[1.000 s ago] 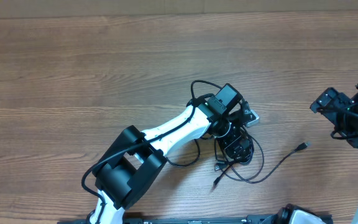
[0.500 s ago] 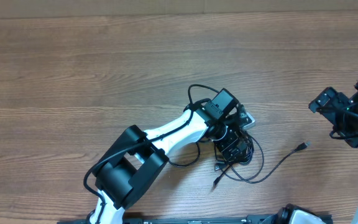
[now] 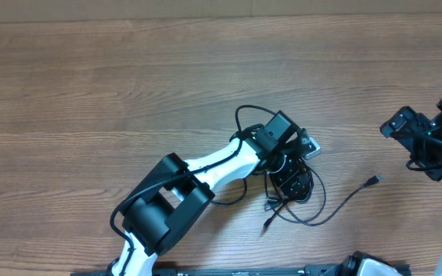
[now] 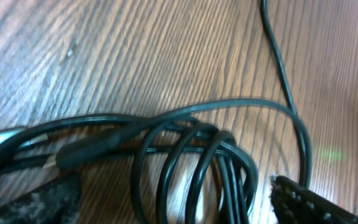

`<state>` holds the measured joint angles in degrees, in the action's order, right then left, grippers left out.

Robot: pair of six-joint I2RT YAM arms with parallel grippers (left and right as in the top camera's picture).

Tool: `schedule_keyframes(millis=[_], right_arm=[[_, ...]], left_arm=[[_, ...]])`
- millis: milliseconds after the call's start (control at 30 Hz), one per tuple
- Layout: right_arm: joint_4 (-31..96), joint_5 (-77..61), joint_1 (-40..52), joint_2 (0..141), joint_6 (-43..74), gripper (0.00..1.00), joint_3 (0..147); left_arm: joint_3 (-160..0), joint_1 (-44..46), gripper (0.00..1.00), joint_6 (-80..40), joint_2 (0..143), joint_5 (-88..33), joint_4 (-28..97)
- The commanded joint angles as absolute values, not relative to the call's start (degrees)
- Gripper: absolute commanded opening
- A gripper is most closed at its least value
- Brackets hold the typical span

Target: Untangle cables

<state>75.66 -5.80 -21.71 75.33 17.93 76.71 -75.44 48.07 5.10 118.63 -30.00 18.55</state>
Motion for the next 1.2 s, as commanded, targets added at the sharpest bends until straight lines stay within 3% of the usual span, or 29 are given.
schedule_keyframes(millis=[0, 200, 467, 567, 600, 633, 800, 867, 933, 1167], right_arm=[[75.3, -6.3, -21.9, 75.0, 17.5, 1.0, 76.9], [75.4, -6.3, -21.9, 75.0, 17.4, 1.0, 76.9], [75.4, -6.3, -21.9, 75.0, 16.6, 1.0, 76.9], [75.4, -6.3, -21.9, 75.0, 16.4, 1.0, 76.9], [75.6, -6.3, -21.9, 75.0, 16.4, 1.0, 76.9], [75.8, -6.3, -21.9, 75.0, 16.1, 1.0, 76.9], [76.8, -14.3, -21.9, 75.0, 8.0, 0.94, 76.9], [77.6, -30.1, -21.9, 74.9, -5.5, 0.84, 76.9], [80.9, -40.4, -21.7, 74.9, -16.9, 0.79, 76.9], [86.0, -47.4, -14.9, 73.9, -27.6, 0.76, 76.9]], left_arm=[[-75.0, 49.0, 0.79, 3.8, 119.7, -31.1, 17.9], [-75.0, 49.2, 0.62, 3.8, 119.7, -30.9, 18.1], [-74.9, 49.2, 0.47, 2.6, 121.4, -31.1, 17.9], [-74.9, 49.2, 0.24, 2.6, 121.4, -31.0, 18.1], [-74.9, 49.2, 0.09, 2.6, 121.4, -31.0, 18.1], [-74.9, 49.2, 0.04, 2.6, 121.4, -31.1, 18.1], [-75.7, 47.5, 0.04, 2.8, 114.9, -28.9, 21.6], [-75.7, 46.5, 0.04, 5.2, 106.0, -24.4, 24.1], [-75.7, 46.4, 0.04, 7.6, 97.2, -19.4, 24.7], [-75.7, 46.4, 0.04, 11.6, 84.7, -14.6, 26.0]])
